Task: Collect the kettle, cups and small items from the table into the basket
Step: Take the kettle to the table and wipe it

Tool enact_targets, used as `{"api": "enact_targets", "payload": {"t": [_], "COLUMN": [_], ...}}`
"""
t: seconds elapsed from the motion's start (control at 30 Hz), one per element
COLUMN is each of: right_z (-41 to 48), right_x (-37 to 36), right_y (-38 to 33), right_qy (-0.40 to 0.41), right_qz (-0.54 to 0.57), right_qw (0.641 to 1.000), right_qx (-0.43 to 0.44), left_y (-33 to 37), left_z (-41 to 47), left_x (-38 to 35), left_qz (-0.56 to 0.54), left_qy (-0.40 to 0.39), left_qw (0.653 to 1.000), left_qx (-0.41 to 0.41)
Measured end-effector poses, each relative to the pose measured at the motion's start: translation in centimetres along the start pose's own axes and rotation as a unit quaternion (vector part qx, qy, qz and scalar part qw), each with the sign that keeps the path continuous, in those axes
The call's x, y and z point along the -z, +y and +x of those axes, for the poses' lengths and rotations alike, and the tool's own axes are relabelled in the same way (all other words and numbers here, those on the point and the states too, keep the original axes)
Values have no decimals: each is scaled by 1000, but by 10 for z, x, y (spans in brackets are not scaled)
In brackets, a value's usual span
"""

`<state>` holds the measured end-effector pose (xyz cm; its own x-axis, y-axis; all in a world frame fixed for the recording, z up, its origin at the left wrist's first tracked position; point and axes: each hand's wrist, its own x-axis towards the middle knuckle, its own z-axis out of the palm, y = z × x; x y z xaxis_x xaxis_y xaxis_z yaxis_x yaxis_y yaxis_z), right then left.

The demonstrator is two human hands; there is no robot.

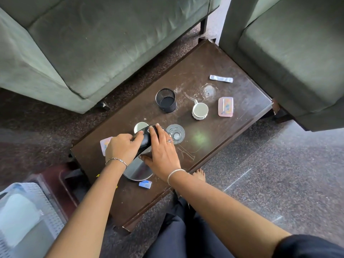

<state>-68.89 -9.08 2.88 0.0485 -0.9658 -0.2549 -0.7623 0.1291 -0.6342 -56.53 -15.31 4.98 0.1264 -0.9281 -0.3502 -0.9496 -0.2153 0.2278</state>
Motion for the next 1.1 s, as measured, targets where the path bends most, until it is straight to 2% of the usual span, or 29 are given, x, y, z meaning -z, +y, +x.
{"api": "enact_targets", "payload": {"t": [1.1], "right_z": [-7], "right_x": [-6], "right_y": [1], "right_qy": [0], "right_qz": [10], "right_qw": [1000], "right_qx": [0], "left_y": [1], "left_z": [-7], "left_x": [7], "left_qz": [51], "left_qy": [-11], "left_qw": [999], "left_qx": [0]}}
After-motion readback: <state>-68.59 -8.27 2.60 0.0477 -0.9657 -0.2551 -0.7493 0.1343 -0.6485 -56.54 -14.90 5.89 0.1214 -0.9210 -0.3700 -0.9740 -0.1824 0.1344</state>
